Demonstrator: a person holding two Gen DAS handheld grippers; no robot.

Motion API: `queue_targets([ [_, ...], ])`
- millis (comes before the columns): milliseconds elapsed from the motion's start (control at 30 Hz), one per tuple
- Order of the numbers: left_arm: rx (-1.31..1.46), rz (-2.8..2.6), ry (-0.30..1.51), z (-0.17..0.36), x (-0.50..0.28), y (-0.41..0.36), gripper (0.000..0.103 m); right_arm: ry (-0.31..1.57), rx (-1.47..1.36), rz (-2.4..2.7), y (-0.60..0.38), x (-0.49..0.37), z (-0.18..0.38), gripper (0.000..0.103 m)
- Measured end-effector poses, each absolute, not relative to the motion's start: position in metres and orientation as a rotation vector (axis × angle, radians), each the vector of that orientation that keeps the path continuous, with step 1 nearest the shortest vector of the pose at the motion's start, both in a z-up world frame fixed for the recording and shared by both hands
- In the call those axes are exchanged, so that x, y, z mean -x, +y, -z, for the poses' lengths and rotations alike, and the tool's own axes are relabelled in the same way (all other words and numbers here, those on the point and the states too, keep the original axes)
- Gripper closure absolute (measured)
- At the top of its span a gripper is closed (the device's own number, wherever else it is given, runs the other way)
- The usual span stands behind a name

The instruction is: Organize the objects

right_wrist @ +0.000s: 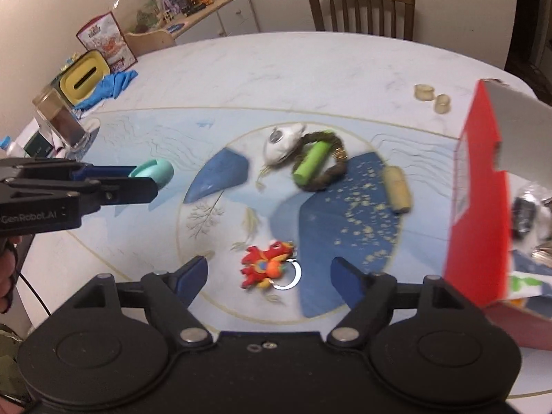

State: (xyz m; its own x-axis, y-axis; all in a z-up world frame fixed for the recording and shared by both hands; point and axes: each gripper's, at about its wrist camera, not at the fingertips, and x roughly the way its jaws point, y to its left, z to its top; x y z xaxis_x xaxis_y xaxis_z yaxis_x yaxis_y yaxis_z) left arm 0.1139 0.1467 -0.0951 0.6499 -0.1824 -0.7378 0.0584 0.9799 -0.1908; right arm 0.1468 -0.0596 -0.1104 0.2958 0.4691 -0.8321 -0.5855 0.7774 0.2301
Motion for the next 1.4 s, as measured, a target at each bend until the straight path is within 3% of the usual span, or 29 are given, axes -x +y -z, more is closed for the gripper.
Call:
queue_targets([
  [800, 0.164, 0.169, 0.88, 0.109, -0.11, 0.182, 0.073, 1.056, 0.335, -0.578, -0.004, -0.139, 0.147, 0.065],
  [1067, 0.163, 0.171, 0.877, 0.109, -0.109, 0.182, 0.073, 1.037, 0.351, -0.576, -0.006, -0.136, 0.143, 0.067],
  [1400, 0.135, 0.189, 0.855, 0.094, -0.11, 0.165, 0.073, 1.007, 0.232, -0.601, -0.041, -0.136, 0.091, 0.07],
])
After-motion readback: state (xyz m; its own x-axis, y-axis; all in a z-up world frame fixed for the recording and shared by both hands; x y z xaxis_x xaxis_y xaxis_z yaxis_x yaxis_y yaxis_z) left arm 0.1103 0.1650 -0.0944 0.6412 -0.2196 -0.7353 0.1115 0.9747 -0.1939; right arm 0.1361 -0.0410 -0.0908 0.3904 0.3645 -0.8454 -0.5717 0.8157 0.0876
